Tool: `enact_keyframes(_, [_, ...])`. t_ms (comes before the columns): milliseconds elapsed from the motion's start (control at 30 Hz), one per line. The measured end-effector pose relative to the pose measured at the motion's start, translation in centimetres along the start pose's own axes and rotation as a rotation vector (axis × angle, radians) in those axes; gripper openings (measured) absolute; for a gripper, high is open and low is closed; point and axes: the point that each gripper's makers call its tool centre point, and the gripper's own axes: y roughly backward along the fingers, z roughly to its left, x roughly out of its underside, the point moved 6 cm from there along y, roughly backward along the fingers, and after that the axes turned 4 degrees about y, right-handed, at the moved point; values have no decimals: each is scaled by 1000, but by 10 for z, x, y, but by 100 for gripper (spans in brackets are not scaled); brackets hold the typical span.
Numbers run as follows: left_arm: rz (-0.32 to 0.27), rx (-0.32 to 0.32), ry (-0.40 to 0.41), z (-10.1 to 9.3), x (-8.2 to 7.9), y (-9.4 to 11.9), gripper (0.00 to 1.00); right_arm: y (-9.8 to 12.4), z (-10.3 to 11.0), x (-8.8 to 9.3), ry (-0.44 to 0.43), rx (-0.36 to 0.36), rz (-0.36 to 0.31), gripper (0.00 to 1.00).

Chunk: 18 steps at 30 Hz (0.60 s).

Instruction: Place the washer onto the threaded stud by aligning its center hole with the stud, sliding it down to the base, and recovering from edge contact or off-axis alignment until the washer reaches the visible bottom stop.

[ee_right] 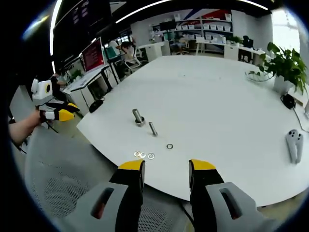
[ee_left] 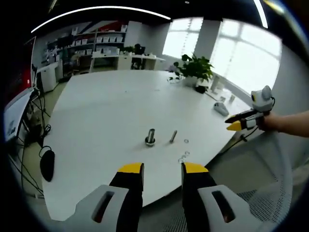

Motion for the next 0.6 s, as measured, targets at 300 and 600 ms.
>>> enact_keyframes(300, [10, 19, -13, -3, 3, -4, 29, 0, 0, 0, 5, -1, -2, 39])
enact_keyframes(600, [37, 23, -50, -5, 8, -6, 32, 0, 1, -1, 1, -6, -6, 39])
